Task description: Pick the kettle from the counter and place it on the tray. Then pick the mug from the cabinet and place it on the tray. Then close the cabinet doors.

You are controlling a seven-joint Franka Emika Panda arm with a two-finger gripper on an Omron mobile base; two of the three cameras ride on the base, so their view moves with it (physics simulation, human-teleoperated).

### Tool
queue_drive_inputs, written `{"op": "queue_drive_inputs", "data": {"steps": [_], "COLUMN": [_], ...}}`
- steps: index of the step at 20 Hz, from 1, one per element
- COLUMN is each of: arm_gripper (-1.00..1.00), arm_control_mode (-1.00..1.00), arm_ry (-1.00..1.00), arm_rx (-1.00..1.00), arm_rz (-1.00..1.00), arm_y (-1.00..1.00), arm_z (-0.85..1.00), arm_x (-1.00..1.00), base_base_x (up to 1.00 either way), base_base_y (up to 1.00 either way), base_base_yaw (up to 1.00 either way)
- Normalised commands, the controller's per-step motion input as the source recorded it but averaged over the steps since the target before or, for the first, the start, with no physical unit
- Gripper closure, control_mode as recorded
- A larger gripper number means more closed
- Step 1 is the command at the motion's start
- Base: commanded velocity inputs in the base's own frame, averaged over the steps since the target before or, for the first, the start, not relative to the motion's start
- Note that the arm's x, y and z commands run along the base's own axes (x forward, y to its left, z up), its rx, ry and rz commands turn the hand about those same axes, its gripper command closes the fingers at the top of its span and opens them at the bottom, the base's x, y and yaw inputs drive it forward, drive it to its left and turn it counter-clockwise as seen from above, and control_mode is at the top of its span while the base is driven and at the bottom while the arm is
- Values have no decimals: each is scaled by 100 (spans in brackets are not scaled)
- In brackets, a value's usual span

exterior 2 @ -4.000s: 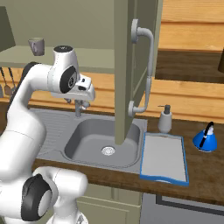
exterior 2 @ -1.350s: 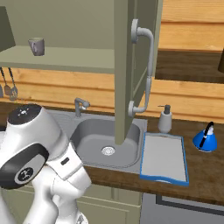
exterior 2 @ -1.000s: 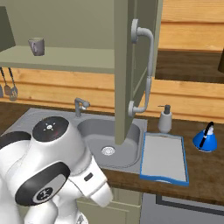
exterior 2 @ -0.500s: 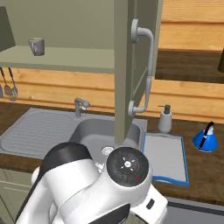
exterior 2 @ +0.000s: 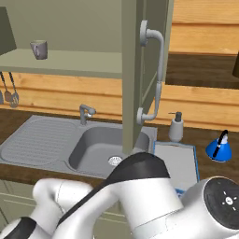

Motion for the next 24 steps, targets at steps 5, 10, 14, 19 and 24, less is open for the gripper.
{"op": "queue_drive_inputs", "data": {"steps": [5,10,14,19,24], "arm_gripper": [-100,-100,-100,-100,-100], "arm_control_mode": [-100,-100,-100,-100,-100], "arm_ry": [-7,-27,-28,-9,0], "arm_rx": [0,-11,-25,-30,-15], "arm_rz": [1,0,0,0,0], "arm_y": [-75,-54,-53,-48,-40], "arm_z": [-1,-10,-12,-5,-7], "arm_x": [23,10,17,37,59], "base_base_x": [0,0,0,0,0], "base_base_y": [0,0,0,0,0], "base_base_yaw": [0,0,0,0,0]}}
